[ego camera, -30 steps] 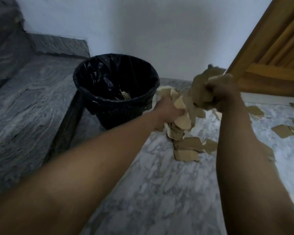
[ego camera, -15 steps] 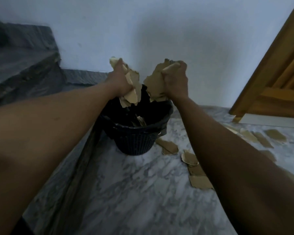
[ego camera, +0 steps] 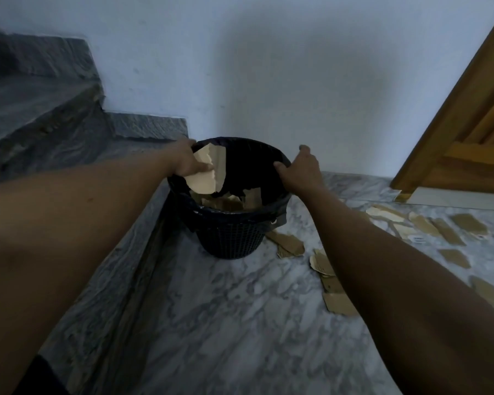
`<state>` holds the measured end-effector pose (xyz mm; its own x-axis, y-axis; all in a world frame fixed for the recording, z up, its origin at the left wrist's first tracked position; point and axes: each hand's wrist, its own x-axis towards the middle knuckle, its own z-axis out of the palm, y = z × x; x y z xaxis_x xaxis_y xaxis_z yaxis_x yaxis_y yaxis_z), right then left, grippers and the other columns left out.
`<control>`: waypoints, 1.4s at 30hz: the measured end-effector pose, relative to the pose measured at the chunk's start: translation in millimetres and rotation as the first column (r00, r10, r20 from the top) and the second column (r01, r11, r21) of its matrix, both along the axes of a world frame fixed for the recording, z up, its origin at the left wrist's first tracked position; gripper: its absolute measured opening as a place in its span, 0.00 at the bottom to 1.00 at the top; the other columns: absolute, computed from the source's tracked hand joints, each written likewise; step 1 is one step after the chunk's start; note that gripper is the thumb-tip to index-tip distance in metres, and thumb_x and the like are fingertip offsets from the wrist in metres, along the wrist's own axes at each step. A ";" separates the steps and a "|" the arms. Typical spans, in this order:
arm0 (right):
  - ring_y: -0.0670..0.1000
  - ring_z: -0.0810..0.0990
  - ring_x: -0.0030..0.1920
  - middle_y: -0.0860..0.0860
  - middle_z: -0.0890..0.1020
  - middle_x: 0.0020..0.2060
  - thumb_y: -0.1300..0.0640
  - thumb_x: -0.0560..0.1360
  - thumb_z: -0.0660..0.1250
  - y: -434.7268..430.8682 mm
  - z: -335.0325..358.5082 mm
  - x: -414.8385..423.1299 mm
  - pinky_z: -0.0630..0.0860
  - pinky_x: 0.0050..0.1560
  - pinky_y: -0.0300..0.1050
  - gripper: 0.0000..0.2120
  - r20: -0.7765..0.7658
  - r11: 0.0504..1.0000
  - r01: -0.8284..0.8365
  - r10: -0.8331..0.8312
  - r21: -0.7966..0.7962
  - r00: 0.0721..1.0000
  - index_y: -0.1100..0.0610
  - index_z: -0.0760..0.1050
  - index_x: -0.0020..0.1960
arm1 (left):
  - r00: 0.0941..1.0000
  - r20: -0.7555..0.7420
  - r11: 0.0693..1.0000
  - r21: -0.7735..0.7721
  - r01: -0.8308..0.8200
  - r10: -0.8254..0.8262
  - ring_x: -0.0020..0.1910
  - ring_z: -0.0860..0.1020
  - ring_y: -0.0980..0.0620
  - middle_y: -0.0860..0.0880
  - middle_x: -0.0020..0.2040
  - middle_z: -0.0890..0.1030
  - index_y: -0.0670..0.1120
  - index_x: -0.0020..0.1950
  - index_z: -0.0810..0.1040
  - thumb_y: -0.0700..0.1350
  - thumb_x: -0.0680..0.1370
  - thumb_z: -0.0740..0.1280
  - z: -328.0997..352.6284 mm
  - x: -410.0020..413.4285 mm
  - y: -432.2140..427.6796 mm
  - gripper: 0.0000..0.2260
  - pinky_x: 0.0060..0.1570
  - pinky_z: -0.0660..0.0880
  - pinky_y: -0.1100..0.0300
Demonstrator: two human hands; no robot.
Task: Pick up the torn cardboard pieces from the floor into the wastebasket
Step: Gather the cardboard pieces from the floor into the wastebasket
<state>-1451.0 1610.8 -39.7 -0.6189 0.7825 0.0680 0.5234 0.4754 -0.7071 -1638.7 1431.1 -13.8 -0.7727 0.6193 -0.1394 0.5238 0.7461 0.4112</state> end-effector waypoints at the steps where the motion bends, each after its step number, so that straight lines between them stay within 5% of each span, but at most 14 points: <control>1: 0.65 0.68 0.73 0.65 0.66 0.73 0.47 0.78 0.70 2.7 -5.8 3.0 0.70 0.69 0.57 0.42 0.053 1.000 0.007 -0.005 -0.029 0.999 0.64 0.52 0.79 | 1.000 -0.006 0.999 -0.035 -0.002 0.002 0.67 0.72 0.40 0.40 0.71 0.72 0.43 0.75 0.66 0.62 0.73 0.71 -4.7 -1.4 -3.3 0.37 0.66 0.71 0.51; 4: 0.64 0.72 0.69 0.62 0.69 0.70 0.51 0.75 0.74 0.5 -20.8 7.8 0.77 0.59 0.56 0.42 0.110 0.960 0.030 0.001 -0.279 0.994 0.64 0.54 0.77 | 0.994 -0.113 0.981 -0.193 -0.010 -0.012 0.62 0.75 0.40 0.40 0.65 0.77 0.41 0.68 0.75 0.67 0.71 0.69 -13.5 1.0 -9.6 0.36 0.63 0.73 0.50; 9: 0.65 0.83 0.43 0.63 0.79 0.51 0.60 0.79 0.67 -7.0 -36.3 5.8 0.83 0.31 0.56 0.19 0.122 0.812 0.065 0.007 -0.579 0.993 0.67 0.68 0.66 | 0.978 -0.186 0.959 -0.282 0.037 -0.092 0.66 0.72 0.39 0.41 0.67 0.75 0.44 0.69 0.75 0.60 0.74 0.71 -17.2 10.4 -6.7 0.29 0.66 0.70 0.46; 14: 0.67 0.83 0.51 0.66 0.79 0.56 0.65 0.81 0.58 -9.0 -37.5 8.2 0.84 0.44 0.65 0.14 -0.020 0.760 0.066 -0.103 -0.647 0.995 0.66 0.70 0.66 | 0.986 -0.128 0.897 -0.441 0.043 -0.110 0.54 0.81 0.42 0.40 0.56 0.82 0.38 0.57 0.82 0.43 0.77 0.67 -16.7 14.0 -2.5 0.12 0.54 0.79 0.55; 19: 0.63 0.82 0.44 0.63 0.79 0.50 0.66 0.82 0.55 29.0 1.7 41.0 0.82 0.35 0.59 0.10 -0.042 0.801 0.085 -0.136 -0.593 0.990 0.66 0.70 0.61 | 0.985 -0.151 0.981 -0.187 0.056 -0.085 0.49 0.80 0.44 0.41 0.52 0.82 0.38 0.54 0.81 0.41 0.79 0.63 15.0 36.7 34.9 0.10 0.52 0.77 0.58; 21: 0.64 0.82 0.42 0.62 0.78 0.47 0.66 0.82 0.56 53.9 30.7 64.3 0.83 0.37 0.62 0.10 -0.064 0.847 0.108 -0.165 -0.521 0.984 0.66 0.71 0.61 | 0.999 -0.035 0.999 0.027 0.029 -0.028 0.47 0.83 0.41 0.39 0.51 0.83 0.36 0.56 0.81 0.42 0.76 0.68 24.9 45.6 61.3 0.13 0.53 0.81 0.50; 23: 0.62 0.81 0.39 0.61 0.78 0.43 0.65 0.83 0.56 79.4 60.4 94.8 0.83 0.31 0.58 0.07 -0.055 0.877 0.156 -0.202 -0.455 0.978 0.66 0.71 0.56 | 0.996 0.085 0.964 0.265 -0.003 -0.020 0.45 0.84 0.41 0.38 0.50 0.84 0.36 0.55 0.82 0.42 0.72 0.72 31.4 63.0 91.1 0.15 0.50 0.82 0.45; 26: 0.59 0.79 0.32 0.59 0.76 0.40 0.64 0.85 0.54 122.3 92.7 147.7 0.75 0.16 0.45 0.12 -0.028 0.871 0.273 -0.311 -0.408 0.950 0.63 0.69 0.43 | 0.982 0.167 0.891 0.454 0.005 -0.090 0.44 0.82 0.48 0.46 0.44 0.82 0.41 0.50 0.82 0.43 0.70 0.72 41.8 113.2 139.9 0.10 0.49 0.81 0.55; 29: 0.53 0.81 0.24 0.57 0.78 0.41 0.62 0.86 0.52 162.7 103.5 206.2 0.78 0.22 0.43 0.14 -0.070 0.842 0.323 -0.389 -0.432 0.919 0.60 0.71 0.44 | 0.966 0.162 0.820 0.567 0.076 -0.202 0.33 0.73 0.57 0.55 0.33 0.72 0.51 0.35 0.73 0.45 0.73 0.71 43.8 178.1 190.5 0.09 0.38 0.75 0.64; 31: 0.53 0.83 0.31 0.56 0.80 0.42 0.61 0.86 0.52 186.0 101.1 249.1 0.83 0.32 0.47 0.14 -0.116 0.819 0.365 -0.456 -0.443 0.882 0.59 0.73 0.47 | 0.951 0.142 0.784 0.605 0.135 -0.273 0.32 0.72 0.59 0.54 0.35 0.73 0.52 0.35 0.73 0.48 0.73 0.72 37.6 221.1 228.6 0.11 0.38 0.74 0.66; 33: 0.54 0.83 0.40 0.56 0.82 0.47 0.61 0.86 0.53 205.9 96.2 292.5 0.82 0.29 0.46 0.11 -0.169 0.781 0.407 -0.534 -0.473 0.828 0.60 0.74 0.55 | 0.926 0.148 0.770 0.609 0.190 -0.346 0.44 0.78 0.55 0.51 0.49 0.78 0.49 0.45 0.79 0.54 0.71 0.74 32.6 264.0 264.6 0.10 0.45 0.76 0.68; 36: 0.57 0.83 0.47 0.58 0.81 0.54 0.63 0.83 0.58 234.8 87.7 351.4 0.84 0.30 0.50 0.04 -0.270 0.721 0.493 -0.661 -0.488 0.700 0.58 0.72 0.54 | 0.877 0.196 0.762 0.598 0.248 -0.439 0.63 0.73 0.49 0.45 0.68 0.69 0.46 0.56 0.80 0.58 0.68 0.74 27.0 325.6 315.1 0.23 0.62 0.74 0.62; 39: 0.58 0.82 0.49 0.57 0.78 0.54 0.65 0.79 0.62 267.6 69.5 403.4 0.85 0.39 0.58 0.11 -0.377 0.646 0.586 -0.762 -0.489 0.526 0.59 0.68 0.61 | 0.834 0.222 0.749 0.594 0.295 -0.505 0.60 0.75 0.49 0.45 0.59 0.76 0.49 0.43 0.79 0.54 0.73 0.72 11.8 379.9 370.5 0.09 0.57 0.74 0.65; 42: 0.61 0.81 0.55 0.59 0.78 0.58 0.61 0.75 0.60 301.5 41.6 446.9 0.83 0.52 0.60 0.23 -0.396 0.570 0.687 -0.817 -0.450 0.419 0.62 0.68 0.70 | 0.804 0.259 0.742 0.600 0.300 -0.535 0.43 0.82 0.46 0.48 0.39 0.80 0.47 0.46 0.82 0.50 0.76 0.71 -11.7 428.0 425.3 0.07 0.43 0.81 0.58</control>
